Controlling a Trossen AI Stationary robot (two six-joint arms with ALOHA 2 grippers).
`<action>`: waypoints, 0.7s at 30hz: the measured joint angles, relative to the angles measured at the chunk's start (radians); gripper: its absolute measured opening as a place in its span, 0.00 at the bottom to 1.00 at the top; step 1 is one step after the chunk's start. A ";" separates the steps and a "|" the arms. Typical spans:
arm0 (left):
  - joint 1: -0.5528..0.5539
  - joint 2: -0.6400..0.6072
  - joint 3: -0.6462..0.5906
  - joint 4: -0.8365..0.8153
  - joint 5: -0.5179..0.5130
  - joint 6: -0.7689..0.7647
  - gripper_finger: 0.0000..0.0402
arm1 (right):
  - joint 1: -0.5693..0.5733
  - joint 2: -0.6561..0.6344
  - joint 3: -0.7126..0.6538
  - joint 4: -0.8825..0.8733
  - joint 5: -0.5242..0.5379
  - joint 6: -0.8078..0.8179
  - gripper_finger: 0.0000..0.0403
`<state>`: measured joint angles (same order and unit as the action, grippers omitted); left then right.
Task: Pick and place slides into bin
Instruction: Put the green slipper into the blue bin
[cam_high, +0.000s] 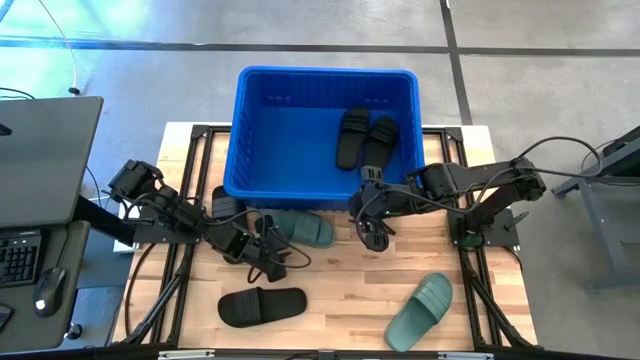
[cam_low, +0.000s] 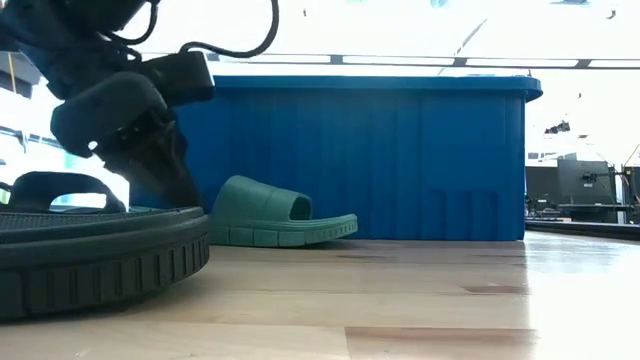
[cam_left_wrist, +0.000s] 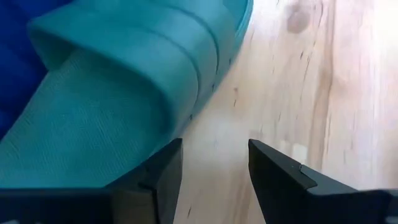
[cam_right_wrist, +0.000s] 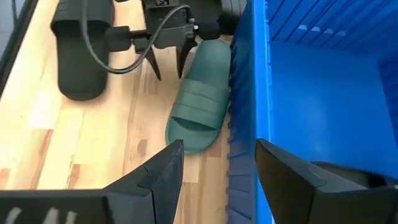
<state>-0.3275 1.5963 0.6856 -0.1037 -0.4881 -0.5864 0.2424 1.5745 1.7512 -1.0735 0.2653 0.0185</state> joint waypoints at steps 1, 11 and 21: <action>0.000 0.000 0.006 -0.006 -0.005 0.010 0.42 | 0.000 0.000 0.000 -0.001 0.005 0.000 0.47; 0.009 0.000 0.019 -0.027 -0.134 0.040 0.42 | 0.000 0.000 0.000 -0.004 0.020 0.000 0.47; 0.110 0.116 0.021 0.304 -0.001 0.243 0.41 | 0.000 -0.001 0.000 -0.002 0.020 0.000 0.47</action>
<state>-0.2179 1.7127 0.7063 0.2006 -0.4892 -0.3429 0.2424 1.5734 1.7512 -1.0752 0.2852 0.0185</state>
